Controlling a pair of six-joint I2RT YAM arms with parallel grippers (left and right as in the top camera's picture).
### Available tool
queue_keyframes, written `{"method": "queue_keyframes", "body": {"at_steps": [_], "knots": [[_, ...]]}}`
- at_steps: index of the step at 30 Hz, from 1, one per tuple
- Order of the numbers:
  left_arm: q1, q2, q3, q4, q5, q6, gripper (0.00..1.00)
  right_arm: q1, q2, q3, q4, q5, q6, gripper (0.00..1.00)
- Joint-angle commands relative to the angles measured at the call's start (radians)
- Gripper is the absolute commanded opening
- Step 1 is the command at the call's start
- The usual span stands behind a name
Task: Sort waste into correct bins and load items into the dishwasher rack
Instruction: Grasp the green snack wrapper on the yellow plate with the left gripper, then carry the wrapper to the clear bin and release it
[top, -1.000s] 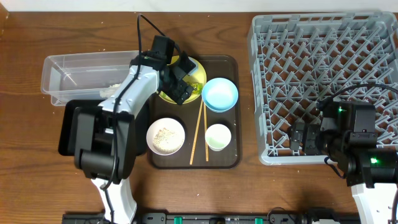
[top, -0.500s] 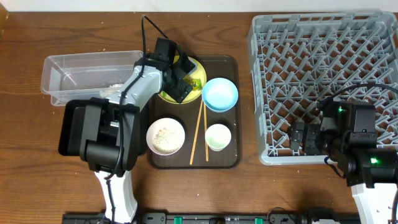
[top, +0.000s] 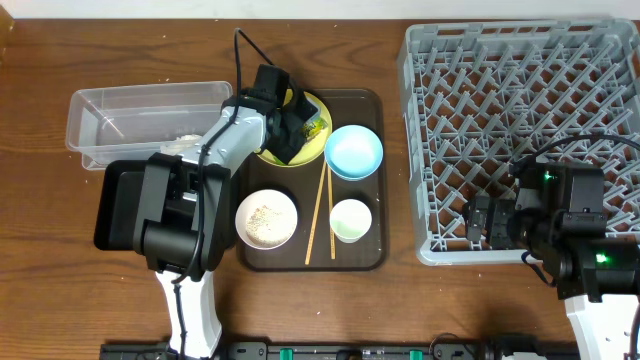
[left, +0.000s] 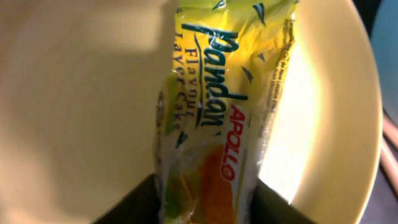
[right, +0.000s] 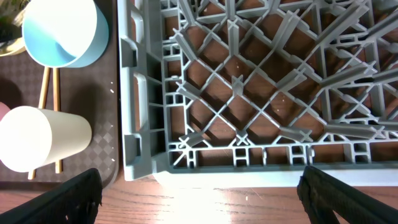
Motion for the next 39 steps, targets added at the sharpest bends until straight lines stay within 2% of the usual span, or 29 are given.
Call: {"method": "queue_keyframes", "body": {"at_steps": [1,4,7,9,12,19,23,25,28,33,39], "knots": [[0.002,0.018,-0.001,-0.006,-0.016,-0.067,0.32,0.01,-0.002,0.02,0.001,-0.007,0.007,0.99],[0.003,-0.005,-0.001,-0.011,-0.016,-0.113,0.13,0.01,-0.002,0.02,0.001,-0.007,0.007,0.99],[0.006,-0.051,-0.001,-0.015,-0.016,-0.135,0.06,0.01,-0.002,0.02,0.002,-0.007,0.007,0.99],[0.011,-0.091,-0.001,-0.021,-0.017,-0.14,0.06,0.01,-0.002,0.02,0.002,-0.007,0.007,0.99],[0.032,-0.18,-0.001,-0.027,-0.017,-0.21,0.06,0.01,-0.002,0.02,0.001,-0.007,0.007,0.99],[0.169,-0.368,-0.001,-0.032,-0.017,-0.456,0.06,0.01,-0.002,0.019,0.001,-0.007,0.007,0.99],[0.282,-0.397,-0.001,-0.033,-0.017,-0.662,0.06,0.01,-0.002,0.02,0.001,-0.007,0.008,0.99],[0.34,-0.384,-0.002,-0.047,-0.017,-0.845,0.06,0.01,-0.002,0.019,0.001,-0.007,0.008,0.99],[0.399,-0.358,-0.002,-0.067,-0.017,-1.057,0.06,0.01,-0.002,0.02,0.001,-0.007,0.008,0.99],[0.447,-0.308,-0.002,-0.066,-0.043,-1.299,0.06,0.01,-0.002,0.02,0.001,-0.008,0.008,0.99],[0.451,-0.245,-0.002,-0.046,-0.042,-1.339,0.13,0.01,-0.002,0.02,0.001,-0.008,0.008,0.99]]}}
